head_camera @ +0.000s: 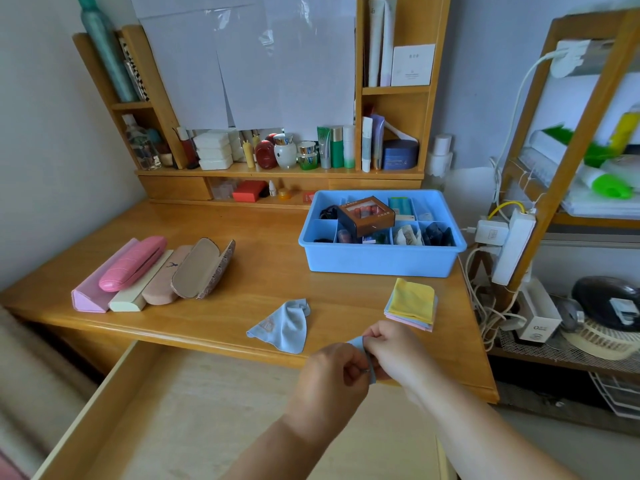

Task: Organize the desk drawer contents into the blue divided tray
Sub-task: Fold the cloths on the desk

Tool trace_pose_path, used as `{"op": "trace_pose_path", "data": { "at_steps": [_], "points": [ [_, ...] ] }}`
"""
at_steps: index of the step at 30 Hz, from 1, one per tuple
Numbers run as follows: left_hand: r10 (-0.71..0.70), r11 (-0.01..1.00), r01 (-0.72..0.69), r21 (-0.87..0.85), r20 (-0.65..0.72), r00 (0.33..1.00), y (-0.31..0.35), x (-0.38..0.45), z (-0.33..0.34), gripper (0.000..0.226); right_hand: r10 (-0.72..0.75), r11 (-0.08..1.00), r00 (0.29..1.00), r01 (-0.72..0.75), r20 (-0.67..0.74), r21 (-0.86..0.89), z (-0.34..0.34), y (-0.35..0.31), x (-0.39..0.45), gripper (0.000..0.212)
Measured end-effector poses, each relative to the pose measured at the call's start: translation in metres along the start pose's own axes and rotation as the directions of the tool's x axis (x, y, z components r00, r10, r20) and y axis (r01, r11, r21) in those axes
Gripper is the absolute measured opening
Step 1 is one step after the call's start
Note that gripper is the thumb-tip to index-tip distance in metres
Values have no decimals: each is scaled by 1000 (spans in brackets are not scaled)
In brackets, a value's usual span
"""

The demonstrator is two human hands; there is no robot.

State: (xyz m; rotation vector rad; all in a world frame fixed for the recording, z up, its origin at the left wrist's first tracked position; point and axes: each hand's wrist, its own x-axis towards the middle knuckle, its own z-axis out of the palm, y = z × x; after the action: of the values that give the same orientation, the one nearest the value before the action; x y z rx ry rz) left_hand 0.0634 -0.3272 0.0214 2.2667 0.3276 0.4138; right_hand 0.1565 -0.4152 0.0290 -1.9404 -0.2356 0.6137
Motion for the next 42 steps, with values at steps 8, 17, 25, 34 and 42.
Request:
{"op": "trace_pose_path", "data": {
  "at_steps": [8, 17, 25, 34, 42],
  "points": [
    [31, 994, -29, -104, 24, 999, -2, 10, -15, 27, -50, 971, 987, 12, 156, 240, -8, 2, -1, 22],
    [-82, 983, 99, -153, 115, 990, -7, 33, -32, 6, -271, 948, 939, 223, 213, 226, -15, -5, -7, 23],
    [-156, 949, 165, -270, 55, 986, -1, 37, -34, 15, -253, 967, 925, 232, 282, 106, -19, 3, -6, 5],
    [-132, 957, 175, -232, 187, 973, -1, 37, -25, 14, -218, 972, 948, 231, 234, -33, -30, 14, -3, 18],
    [239, 953, -224, 205, -52, 970, -5, 38, -21, 14, -292, 952, 956, 293, 27, -83, -29, 11, 5, 17]
  ]
}}
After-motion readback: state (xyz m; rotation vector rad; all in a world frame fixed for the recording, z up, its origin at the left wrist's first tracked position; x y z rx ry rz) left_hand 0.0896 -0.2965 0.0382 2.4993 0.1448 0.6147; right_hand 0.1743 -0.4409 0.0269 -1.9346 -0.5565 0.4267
